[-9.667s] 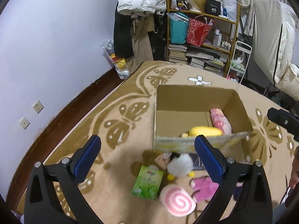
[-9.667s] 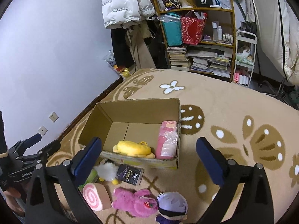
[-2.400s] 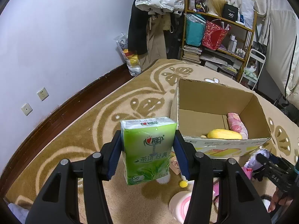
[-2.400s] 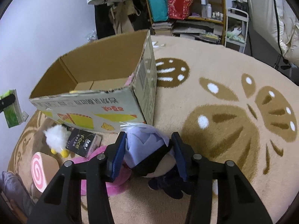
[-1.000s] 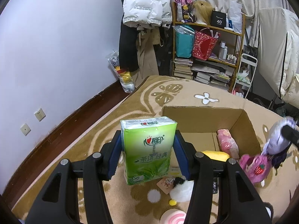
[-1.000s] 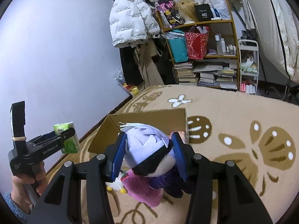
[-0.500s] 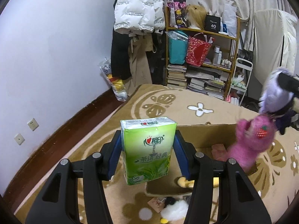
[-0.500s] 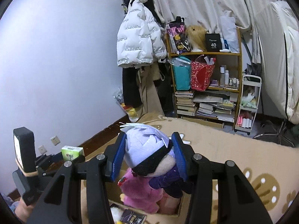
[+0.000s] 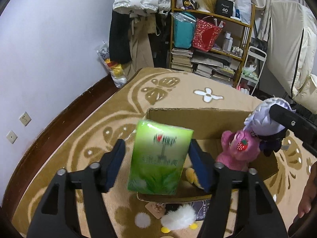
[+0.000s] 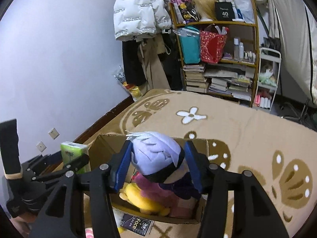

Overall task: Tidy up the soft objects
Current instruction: 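Lower the green tissue pack and doll into the box and open both tools, then move the left tool to the pink swirl cushion while the right tool approaches the black tissue pack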

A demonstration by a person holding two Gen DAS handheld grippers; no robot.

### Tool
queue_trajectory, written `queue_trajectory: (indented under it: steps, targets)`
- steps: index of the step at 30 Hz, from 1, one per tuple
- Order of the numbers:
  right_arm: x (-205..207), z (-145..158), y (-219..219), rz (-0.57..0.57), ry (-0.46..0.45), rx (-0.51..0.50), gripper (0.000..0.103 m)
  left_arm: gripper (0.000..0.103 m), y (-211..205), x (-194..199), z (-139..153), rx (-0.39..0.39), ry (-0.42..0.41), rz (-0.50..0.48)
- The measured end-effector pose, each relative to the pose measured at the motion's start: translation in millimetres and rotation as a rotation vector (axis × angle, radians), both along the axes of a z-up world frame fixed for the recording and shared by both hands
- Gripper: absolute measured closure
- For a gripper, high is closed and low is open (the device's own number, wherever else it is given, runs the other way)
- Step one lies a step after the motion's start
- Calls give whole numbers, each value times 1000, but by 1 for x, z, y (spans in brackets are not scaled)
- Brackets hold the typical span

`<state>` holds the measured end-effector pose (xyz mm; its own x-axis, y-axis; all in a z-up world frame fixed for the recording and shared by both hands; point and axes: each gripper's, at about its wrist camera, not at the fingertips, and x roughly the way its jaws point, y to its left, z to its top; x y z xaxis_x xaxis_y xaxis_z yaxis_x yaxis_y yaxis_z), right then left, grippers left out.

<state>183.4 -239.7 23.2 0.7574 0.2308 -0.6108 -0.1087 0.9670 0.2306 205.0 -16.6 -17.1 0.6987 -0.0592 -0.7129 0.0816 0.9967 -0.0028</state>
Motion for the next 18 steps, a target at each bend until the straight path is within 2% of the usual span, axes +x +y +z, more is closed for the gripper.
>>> queue_trajectory:
  steps: [4, 6, 12, 18]
  targets:
    - [-1, 0, -6, -2, 19, 9, 30, 12, 2, -8, 4, 5, -18, 28]
    - [-3, 0, -6, 14, 26, 8, 24, 7, 7, -12, 8, -3, -30, 51]
    - [-20, 9, -8, 13, 12, 8, 1, 4, 26, -28, 21, -31, -28, 88]
    - [-38, 25, -9, 10, -13, 17, 0, 4, 32, -50, 35, -16, -26, 94]
